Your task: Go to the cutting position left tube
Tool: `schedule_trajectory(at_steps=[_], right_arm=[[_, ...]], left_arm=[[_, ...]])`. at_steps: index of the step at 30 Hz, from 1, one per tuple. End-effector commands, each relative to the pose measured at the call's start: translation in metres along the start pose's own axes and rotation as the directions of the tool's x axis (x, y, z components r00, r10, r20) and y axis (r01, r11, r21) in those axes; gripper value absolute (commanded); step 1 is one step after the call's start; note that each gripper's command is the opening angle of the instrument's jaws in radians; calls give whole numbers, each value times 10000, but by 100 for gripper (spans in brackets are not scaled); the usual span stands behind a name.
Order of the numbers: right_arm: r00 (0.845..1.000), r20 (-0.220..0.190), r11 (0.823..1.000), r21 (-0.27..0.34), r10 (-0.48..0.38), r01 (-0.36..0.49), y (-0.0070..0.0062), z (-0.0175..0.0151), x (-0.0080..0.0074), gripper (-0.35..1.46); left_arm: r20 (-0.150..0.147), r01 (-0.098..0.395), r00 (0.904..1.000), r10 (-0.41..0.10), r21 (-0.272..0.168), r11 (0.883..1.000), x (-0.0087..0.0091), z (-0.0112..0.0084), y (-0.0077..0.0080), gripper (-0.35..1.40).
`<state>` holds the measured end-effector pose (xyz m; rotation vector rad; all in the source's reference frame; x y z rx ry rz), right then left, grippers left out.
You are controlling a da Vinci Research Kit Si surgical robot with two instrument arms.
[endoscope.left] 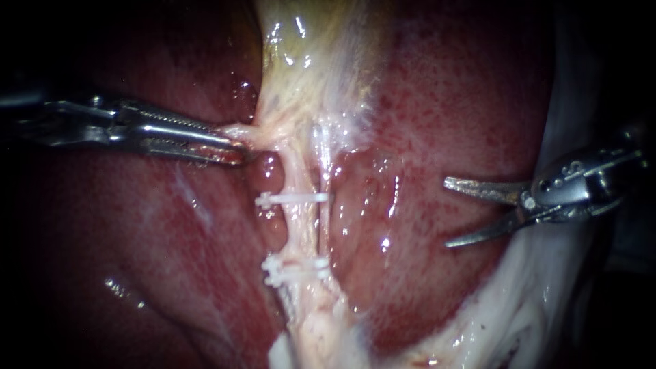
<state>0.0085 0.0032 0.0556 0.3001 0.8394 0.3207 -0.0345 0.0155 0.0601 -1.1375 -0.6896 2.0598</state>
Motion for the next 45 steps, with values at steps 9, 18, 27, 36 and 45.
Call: schedule_trajectory(at_steps=[9,18,27,36,45], right_arm=[[10000,-1,10000,22,6,-6,0,1,1,143],[9998,-171,9984,571,69,-59,-3,21,16,143],[9992,-279,9862,1642,279,-229,-23,82,36,143],[9960,-236,9669,2430,865,-783,-29,142,46,145],[9901,30,9419,3077,1406,-1347,-24,172,25,145]], left_arm=[[-435,183,9989,-171,291,9994,33,-68,8,-35],[-509,100,9987,-83,333,9994,34,-69,8,-35],[-515,83,9987,-65,362,9993,31,-65,6,-35],[-516,67,9987,-48,372,9993,29,-61,3,-35],[-519,64,9986,-44,383,9992,28,-59,3,-35]])
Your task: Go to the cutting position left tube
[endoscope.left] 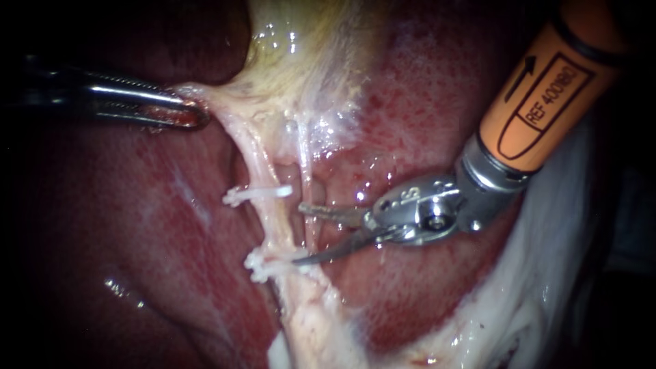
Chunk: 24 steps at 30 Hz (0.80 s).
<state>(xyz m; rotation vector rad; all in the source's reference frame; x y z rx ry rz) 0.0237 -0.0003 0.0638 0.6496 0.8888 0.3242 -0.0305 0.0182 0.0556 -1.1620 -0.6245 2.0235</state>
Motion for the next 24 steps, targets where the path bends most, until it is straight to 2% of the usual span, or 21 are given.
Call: schedule_trajectory(at_steps=[1,7,11,14,18,24], right_arm=[[10000,4,9999,95,94,-94,3,1,-3,145],[9977,-97,9955,685,669,-661,21,7,-14,145],[9977,-142,9931,982,663,-645,30,7,-17,145],[9962,-414,9866,1473,764,-695,28,7,-16,145],[9928,-750,9743,2125,930,-752,23,15,-6,145],[9933,-670,9622,2623,937,-731,19,37,15,145]], left_arm=[[0,2,10000,-2,2,10000,0,0,0,-35],[-1,0,10000,0,6,10000,-1,1,0,-35],[-2,-1,10000,1,8,10000,-1,1,0,-35],[-2,-2,10000,2,9,10000,-1,1,0,-35],[-3,-2,10000,2,15,10000,-1,2,0,-35],[-4,-2,10000,2,15,10000,-1,2,0,-35]])
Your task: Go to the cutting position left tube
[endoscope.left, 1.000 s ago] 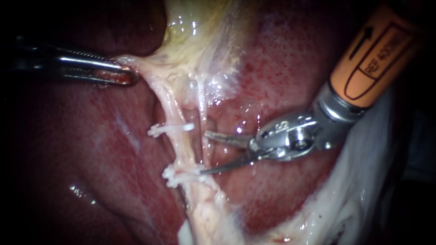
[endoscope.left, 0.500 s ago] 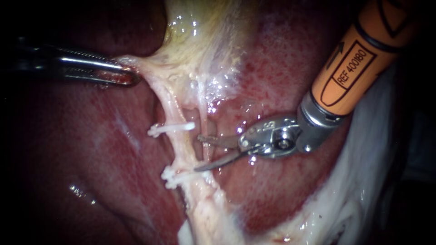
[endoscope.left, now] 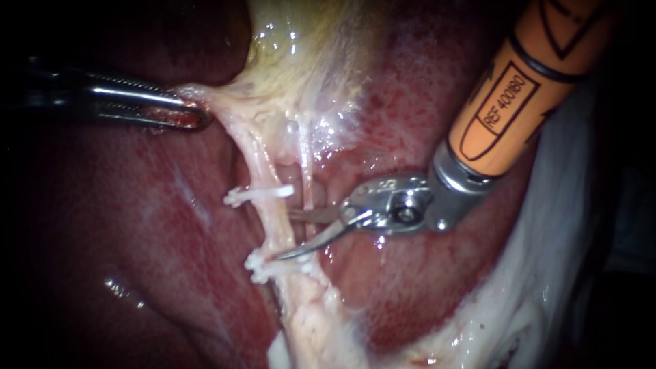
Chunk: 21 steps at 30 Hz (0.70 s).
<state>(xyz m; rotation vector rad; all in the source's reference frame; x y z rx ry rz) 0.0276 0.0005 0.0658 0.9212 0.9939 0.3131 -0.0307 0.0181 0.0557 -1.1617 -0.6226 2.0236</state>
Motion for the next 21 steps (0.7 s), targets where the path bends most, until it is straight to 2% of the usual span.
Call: schedule_trajectory(at_steps=[1,11,17,21], right_arm=[[10000,-16,10000,57,-17,17,0,4,3,143],[9984,-508,9996,161,236,-228,4,24,21,143],[9926,-1111,9977,521,488,-432,-14,25,40,143],[9895,-1301,9958,741,631,-537,-26,20,58,143]], left_arm=[[0,2,10000,-2,1,10000,0,0,0,-35],[0,2,10000,-2,2,10000,0,0,0,-35],[0,3,10000,-3,3,10000,0,0,0,-35],[0,3,10000,-3,3,10000,0,0,0,-35]])
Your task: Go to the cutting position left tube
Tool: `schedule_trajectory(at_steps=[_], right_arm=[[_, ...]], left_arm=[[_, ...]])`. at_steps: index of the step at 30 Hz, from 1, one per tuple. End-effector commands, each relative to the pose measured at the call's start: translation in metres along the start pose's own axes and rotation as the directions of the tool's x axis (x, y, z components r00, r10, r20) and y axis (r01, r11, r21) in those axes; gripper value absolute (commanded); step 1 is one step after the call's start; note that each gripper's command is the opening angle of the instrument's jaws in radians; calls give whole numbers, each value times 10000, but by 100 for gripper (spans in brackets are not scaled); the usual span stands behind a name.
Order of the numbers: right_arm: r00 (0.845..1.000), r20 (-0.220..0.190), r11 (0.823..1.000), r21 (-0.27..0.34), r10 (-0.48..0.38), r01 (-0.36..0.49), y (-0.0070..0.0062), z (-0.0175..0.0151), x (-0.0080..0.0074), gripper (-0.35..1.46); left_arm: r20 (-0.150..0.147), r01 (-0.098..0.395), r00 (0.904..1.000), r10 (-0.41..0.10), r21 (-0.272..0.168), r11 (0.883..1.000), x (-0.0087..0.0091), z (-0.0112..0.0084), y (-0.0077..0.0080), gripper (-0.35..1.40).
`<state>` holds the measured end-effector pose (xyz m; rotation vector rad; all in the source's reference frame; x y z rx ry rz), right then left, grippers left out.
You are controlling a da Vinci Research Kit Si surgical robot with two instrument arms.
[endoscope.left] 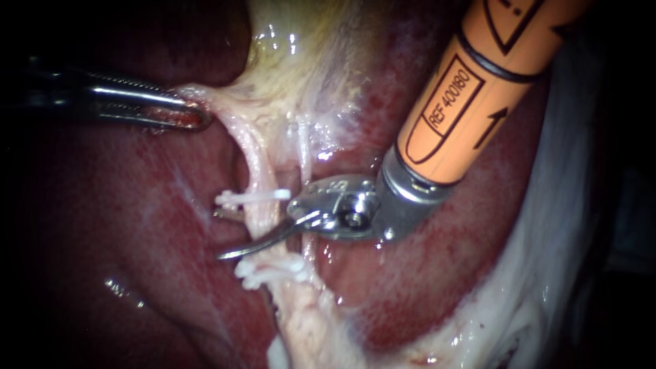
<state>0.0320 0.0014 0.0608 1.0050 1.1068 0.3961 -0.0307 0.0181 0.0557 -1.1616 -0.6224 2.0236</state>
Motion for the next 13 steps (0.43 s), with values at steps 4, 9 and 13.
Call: schedule_trajectory(at_steps=[4,9,13], right_arm=[[9997,-229,9998,151,101,-97,-7,-3,11,143],[9996,-224,9998,154,159,-156,-5,-3,11,143],[9989,-184,9990,141,427,-425,1,-1,6,143]], left_arm=[[0,2,10000,-2,2,10000,0,0,0,-35],[0,3,10000,-3,3,10000,0,0,0,-35],[0,3,10000,-3,3,10000,0,1,0,-35]])
